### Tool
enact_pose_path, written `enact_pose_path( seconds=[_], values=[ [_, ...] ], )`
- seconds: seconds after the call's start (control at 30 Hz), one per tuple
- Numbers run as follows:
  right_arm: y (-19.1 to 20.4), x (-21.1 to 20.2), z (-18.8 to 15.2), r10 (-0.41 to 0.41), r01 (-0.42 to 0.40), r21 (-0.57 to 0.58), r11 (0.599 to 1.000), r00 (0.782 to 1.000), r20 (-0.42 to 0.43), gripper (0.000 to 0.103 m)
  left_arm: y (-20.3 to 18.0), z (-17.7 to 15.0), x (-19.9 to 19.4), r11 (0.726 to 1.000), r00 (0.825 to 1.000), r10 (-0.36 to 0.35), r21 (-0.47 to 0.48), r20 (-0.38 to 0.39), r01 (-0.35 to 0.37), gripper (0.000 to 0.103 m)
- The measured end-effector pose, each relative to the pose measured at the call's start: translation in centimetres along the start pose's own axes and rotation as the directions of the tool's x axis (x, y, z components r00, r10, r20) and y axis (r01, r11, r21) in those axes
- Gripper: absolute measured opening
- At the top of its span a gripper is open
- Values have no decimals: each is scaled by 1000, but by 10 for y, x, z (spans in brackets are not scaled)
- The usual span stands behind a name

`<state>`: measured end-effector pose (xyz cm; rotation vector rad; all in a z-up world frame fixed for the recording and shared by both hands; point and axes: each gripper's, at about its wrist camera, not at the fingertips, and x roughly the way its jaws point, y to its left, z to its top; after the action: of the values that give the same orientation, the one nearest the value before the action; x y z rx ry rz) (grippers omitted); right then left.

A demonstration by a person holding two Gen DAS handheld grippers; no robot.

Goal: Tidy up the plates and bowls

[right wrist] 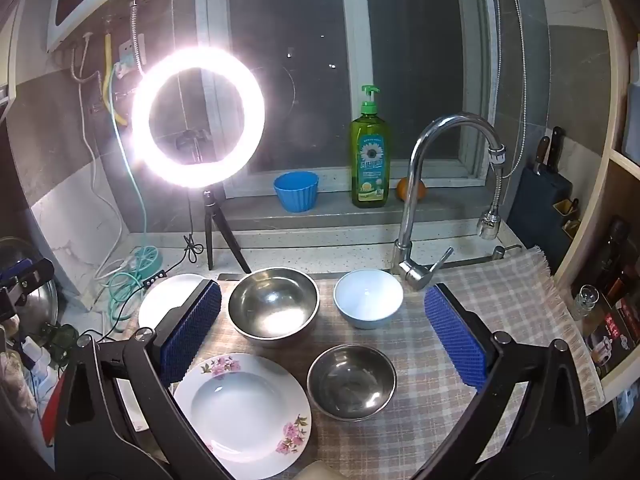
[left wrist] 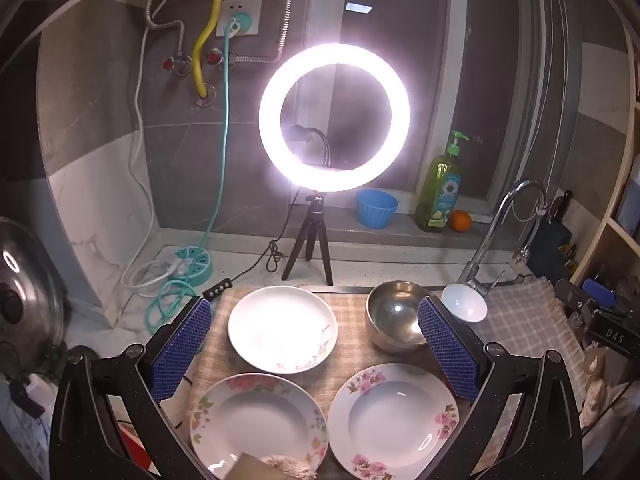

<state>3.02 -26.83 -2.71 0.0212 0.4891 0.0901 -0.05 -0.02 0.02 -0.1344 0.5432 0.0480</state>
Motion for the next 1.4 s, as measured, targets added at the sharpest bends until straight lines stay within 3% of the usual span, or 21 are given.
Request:
enact_pose_path(
  seconds=[0.33,0.73,1.4],
  values=[
    [-11,-9,-1,8,-8,34,999,1000,4,103,-7,-1,2,999,1000,25,34,-6,-24,102],
    [-5,12,-3,26,-25,19,999,999,-44,103,-3,0,4,998,998,51,24,-22,-50,102],
    [-2,23,-4,39,-38,17,999,998,-46,103,-7,2,11,999,999,45,22,-27,-44,102]
  ],
)
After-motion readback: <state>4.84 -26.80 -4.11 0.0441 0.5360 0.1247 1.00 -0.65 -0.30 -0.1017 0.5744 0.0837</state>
